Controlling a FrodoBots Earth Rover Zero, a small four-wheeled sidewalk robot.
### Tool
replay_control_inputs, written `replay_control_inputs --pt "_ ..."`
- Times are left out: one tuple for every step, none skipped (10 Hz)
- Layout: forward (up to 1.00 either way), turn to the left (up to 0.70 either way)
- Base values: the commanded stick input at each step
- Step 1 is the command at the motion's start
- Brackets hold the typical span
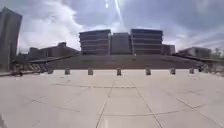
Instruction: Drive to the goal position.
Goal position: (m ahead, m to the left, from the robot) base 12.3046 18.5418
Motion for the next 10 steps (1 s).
replay_control_inputs --pt "0.7 0.0" --pt "0.7 0.0" --pt "0.7 0.0" --pt "0.7 0.0" --pt "0.7 0.0" --pt "0.7 0.0" --pt "0.7 0.0" --pt "0.7 0.0" --pt "0.7 0.0" --pt "0.7 0.0"
